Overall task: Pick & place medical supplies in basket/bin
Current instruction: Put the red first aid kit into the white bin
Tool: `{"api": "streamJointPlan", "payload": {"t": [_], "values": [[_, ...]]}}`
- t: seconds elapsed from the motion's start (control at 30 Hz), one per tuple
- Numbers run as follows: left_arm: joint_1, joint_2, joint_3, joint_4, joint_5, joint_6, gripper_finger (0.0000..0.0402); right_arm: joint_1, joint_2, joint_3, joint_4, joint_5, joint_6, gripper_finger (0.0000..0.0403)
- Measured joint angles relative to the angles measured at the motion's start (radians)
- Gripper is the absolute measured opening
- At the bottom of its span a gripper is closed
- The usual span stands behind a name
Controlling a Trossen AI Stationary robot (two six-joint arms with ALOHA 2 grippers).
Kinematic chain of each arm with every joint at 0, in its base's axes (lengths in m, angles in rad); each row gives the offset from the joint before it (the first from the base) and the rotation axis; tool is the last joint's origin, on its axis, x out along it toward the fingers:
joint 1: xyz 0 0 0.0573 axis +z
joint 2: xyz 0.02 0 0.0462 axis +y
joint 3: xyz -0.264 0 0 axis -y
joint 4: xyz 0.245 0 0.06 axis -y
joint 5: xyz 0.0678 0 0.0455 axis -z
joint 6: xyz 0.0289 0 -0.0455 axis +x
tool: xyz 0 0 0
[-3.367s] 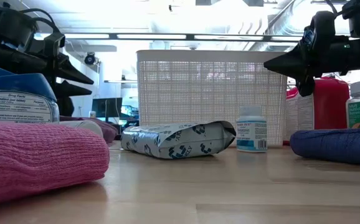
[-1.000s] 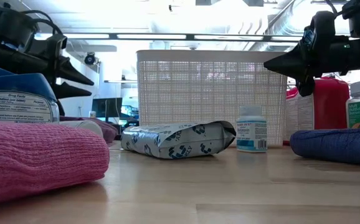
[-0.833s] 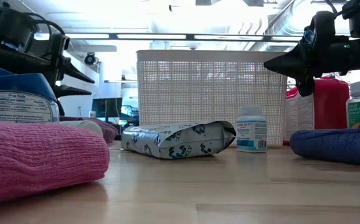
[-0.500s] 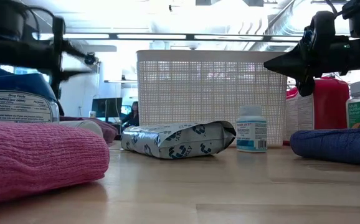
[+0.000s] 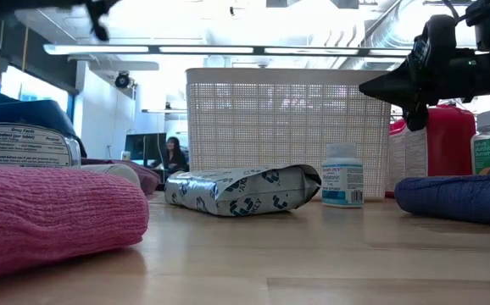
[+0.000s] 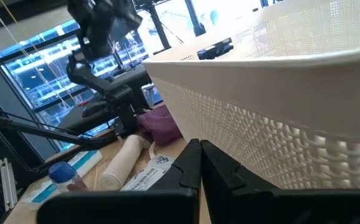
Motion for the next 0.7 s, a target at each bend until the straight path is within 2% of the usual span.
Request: {"api": "streamJointPlan", "payload": {"t": [0.1,0.17,0.33,0.47,0.57,0.7], "values": [[0.000,0.109,0.137,-0.054,0.098,0.094,0.0161,0.000,0.000,0.000,0.005,0.000,0.026,0.0000],[0.000,0.184,0.222,-0.098,0.154,0.129,0.0161,0.000,0.000,0.000,0.006,-0.004,0.103,0.0000],[0.000,0.346,0.403,-0.183,0.345,0.147,0.0161,0.000,0.000,0.005,0.114,-0.062,0.518,0.0000],[0.000,0.425,0.515,-0.213,0.521,0.146,0.0161,0.000,-0.001,0.020,0.274,-0.102,0.851,0.0000],[0.000,0.465,0.568,-0.251,0.596,0.150,0.0161,0.000,0.000,0.020,0.376,-0.104,0.913,0.0000],[0.000,0.493,0.588,-0.247,0.640,0.165,0.0161,0.000,0.000,0.021,0.596,-0.144,0.925,0.0000]]}}
